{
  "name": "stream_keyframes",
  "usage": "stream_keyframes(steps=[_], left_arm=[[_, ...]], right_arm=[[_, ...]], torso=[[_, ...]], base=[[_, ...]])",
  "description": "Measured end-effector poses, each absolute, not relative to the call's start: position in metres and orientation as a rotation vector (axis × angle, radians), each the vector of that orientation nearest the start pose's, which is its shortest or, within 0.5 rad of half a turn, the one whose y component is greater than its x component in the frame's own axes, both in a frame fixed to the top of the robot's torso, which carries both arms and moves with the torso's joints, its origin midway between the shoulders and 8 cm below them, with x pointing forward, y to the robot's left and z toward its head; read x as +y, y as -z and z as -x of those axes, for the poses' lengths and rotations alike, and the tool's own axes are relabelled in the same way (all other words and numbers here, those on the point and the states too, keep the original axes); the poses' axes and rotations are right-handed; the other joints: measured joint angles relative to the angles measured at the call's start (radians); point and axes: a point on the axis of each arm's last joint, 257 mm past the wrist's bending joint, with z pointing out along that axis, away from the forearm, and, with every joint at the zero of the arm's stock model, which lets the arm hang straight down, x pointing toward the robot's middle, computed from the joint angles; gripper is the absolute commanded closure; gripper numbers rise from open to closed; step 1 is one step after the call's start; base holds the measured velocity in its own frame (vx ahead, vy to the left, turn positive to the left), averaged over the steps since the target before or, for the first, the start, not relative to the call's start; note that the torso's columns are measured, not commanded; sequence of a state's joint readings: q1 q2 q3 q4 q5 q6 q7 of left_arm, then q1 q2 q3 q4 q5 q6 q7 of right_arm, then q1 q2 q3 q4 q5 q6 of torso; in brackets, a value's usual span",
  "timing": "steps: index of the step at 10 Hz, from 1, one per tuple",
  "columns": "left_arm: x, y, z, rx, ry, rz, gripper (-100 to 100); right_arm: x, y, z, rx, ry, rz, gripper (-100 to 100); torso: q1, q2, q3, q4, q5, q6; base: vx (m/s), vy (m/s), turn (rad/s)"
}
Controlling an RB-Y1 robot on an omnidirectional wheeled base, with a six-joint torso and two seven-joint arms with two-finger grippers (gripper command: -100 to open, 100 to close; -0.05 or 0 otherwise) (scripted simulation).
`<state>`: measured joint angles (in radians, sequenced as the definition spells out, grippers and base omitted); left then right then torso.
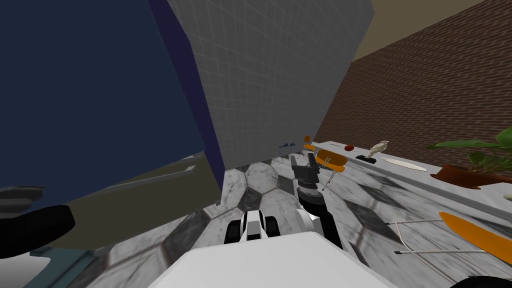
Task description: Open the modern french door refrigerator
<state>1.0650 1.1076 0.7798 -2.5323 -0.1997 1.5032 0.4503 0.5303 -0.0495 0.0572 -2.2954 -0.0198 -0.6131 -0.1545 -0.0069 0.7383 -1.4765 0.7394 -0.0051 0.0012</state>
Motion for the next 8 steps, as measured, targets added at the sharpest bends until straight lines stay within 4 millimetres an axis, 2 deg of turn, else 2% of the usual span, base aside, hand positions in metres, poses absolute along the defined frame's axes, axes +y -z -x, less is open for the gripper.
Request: stream_keyframes(steps=[2, 3, 4, 8], left_arm=[[0.652, -0.027, -0.184, 1.092, -0.641, 1.206, 100], [0.657, -0.026, -0.180, 1.085, -0.657, 1.217, 100], [0.665, -0.027, -0.173, 1.068, -0.684, 1.237, 100], [0.695, -0.023, -0.147, 1.014, -0.763, 1.302, 100]], right_arm=[[-0.258, -0.041, -0.321, 0.536, -1.534, -0.618, 0], [-0.258, -0.041, -0.321, 0.535, -1.534, -0.618, 0], [-0.258, -0.041, -0.321, 0.535, -1.534, -0.619, 0], [-0.258, -0.041, -0.321, 0.535, -1.534, -0.618, 0]], torso=[[0.006, 0.003, 0.001, 0.001, -0.001, 0.000], [0.004, 0.001, 0.001, 0.000, 0.002, -0.002], [0.000, -0.004, -0.001, -0.002, 0.003, -0.001], [0.007, -0.001, 0.000, -0.001, 0.003, 0.001]], base=[[0.013, -0.085, -0.006], [0.121, -0.211, -0.008], [0.088, -0.196, 0.036], [0.055, -0.211, -0.010]])
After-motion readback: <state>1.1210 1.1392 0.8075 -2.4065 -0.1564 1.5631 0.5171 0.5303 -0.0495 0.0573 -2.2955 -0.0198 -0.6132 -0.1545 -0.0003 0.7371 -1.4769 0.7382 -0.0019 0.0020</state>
